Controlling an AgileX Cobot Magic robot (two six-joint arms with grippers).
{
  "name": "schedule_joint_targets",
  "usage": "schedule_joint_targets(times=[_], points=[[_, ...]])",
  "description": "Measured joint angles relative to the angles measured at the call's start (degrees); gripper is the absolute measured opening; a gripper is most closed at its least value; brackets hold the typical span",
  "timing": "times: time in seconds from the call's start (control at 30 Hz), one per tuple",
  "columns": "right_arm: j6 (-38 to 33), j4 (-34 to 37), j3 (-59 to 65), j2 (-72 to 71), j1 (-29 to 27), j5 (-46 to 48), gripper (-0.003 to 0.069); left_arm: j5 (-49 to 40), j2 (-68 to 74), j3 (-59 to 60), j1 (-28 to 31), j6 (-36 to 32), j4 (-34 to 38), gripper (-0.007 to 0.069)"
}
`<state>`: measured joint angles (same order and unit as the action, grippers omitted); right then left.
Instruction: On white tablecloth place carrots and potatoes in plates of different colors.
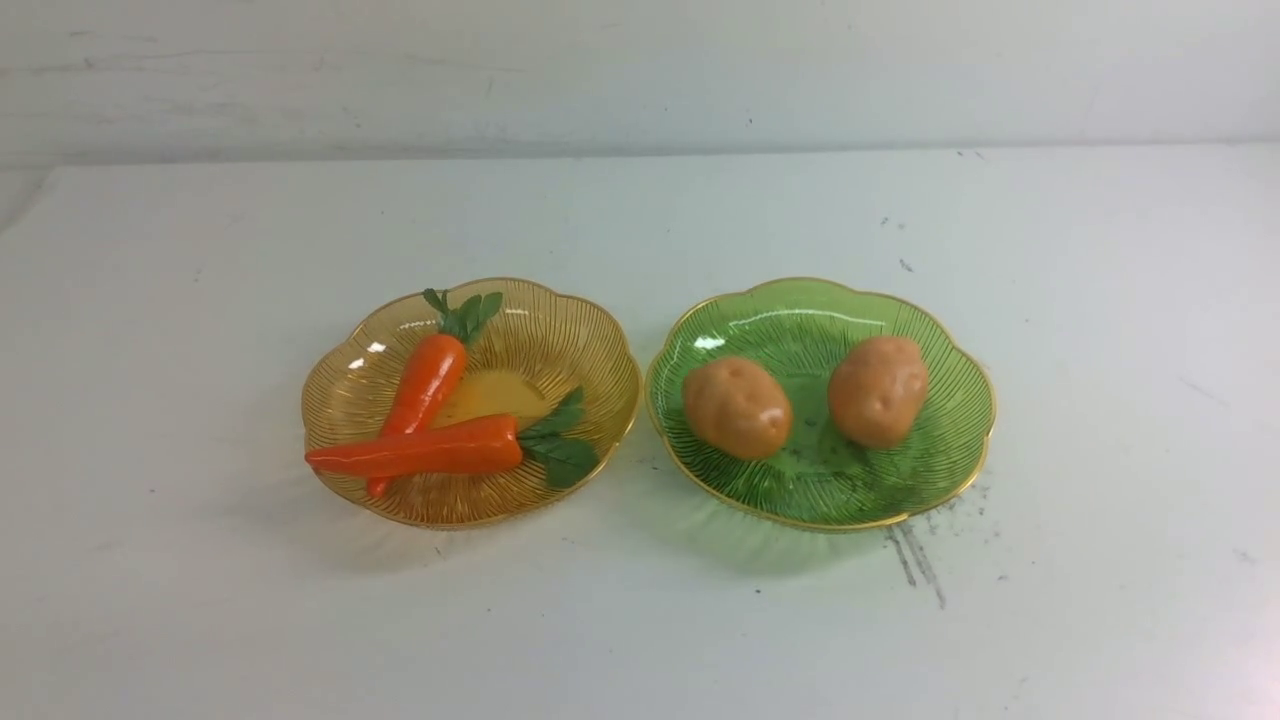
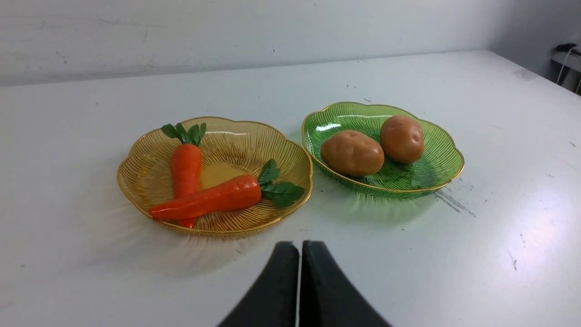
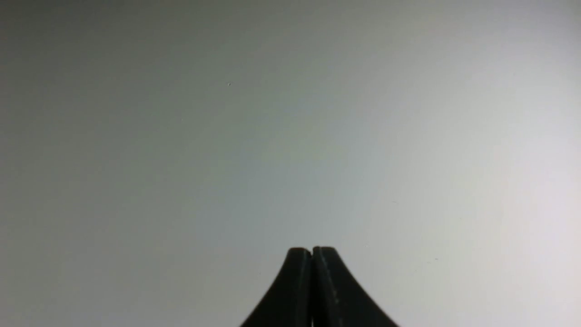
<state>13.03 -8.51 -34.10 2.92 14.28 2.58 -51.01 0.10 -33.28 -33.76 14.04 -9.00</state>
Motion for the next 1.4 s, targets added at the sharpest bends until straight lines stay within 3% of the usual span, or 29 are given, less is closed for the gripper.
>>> schedule_joint_targets(times=[0.2, 0.33, 0.47, 0.67, 1.03, 1.4], points=[[0.0, 0.0, 0.0, 0.0, 0.0, 0.0, -0.0015, 3.1, -0.3, 1.9, 1.9, -2.3, -0.1, -0.0004], [0.0, 0.0, 0.0, 0.0, 0.0, 0.0, -0.0015, 8.7, -1.1, 7.1, 8.2, -8.4, 2.2, -0.0004], [0.0, 0.0, 0.0, 0.0, 0.0, 0.2, -0.0015, 17.2, -1.1, 18.6, 19.8, -19.4, 9.0, -0.0004], [0.0, 0.1, 0.0, 0.0, 0.0, 0.2, -0.0015, 25.0, -1.1, 28.8, 26.8, -22.6, 10.3, -0.0004], [0.0, 0.1, 0.0, 0.0, 0.0, 0.2, -0.0015, 29.1, -1.1, 34.7, 31.5, -22.8, 10.3, -0.0004], [0.0, 0.1, 0.0, 0.0, 0.0, 0.2, -0.0015, 29.1, -1.1, 34.7, 32.2, -22.9, 10.3, -0.0004]])
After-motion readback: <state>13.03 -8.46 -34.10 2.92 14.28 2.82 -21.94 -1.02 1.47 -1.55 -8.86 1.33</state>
